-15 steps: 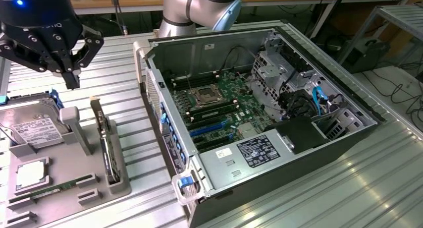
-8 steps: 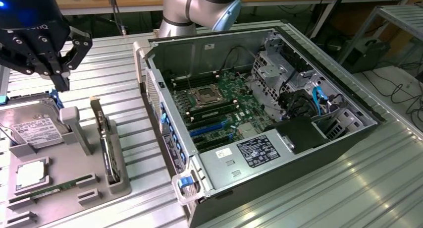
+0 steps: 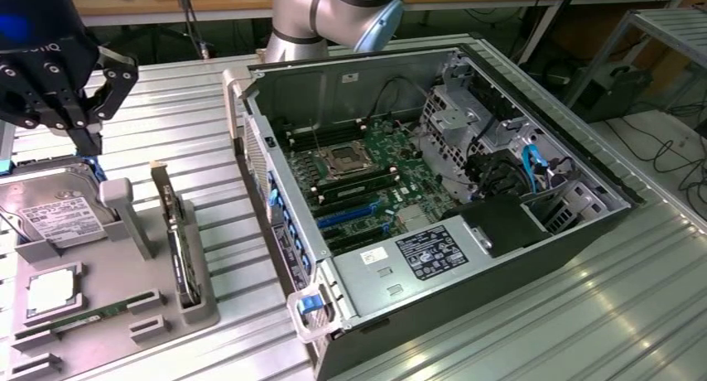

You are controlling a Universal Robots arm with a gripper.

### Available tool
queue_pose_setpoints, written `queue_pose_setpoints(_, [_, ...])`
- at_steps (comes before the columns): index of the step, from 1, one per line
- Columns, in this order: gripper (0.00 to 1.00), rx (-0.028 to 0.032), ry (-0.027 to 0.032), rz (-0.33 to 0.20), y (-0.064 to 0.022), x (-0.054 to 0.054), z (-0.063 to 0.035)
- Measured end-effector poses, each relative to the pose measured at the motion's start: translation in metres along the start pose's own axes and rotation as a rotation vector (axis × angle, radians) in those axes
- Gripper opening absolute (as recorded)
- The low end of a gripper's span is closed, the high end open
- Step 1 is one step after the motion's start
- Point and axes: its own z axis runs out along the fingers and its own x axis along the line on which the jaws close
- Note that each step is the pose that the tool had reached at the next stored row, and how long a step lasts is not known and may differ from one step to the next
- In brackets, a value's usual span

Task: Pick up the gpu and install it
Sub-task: 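Reach for the gpu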

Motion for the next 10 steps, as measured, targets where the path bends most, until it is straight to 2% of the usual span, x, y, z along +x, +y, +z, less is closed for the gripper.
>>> queue_pose_setpoints(10, [0.11, 0.0001, 0.0002, -0.001, -0.0024, 0.016, -0.0005])
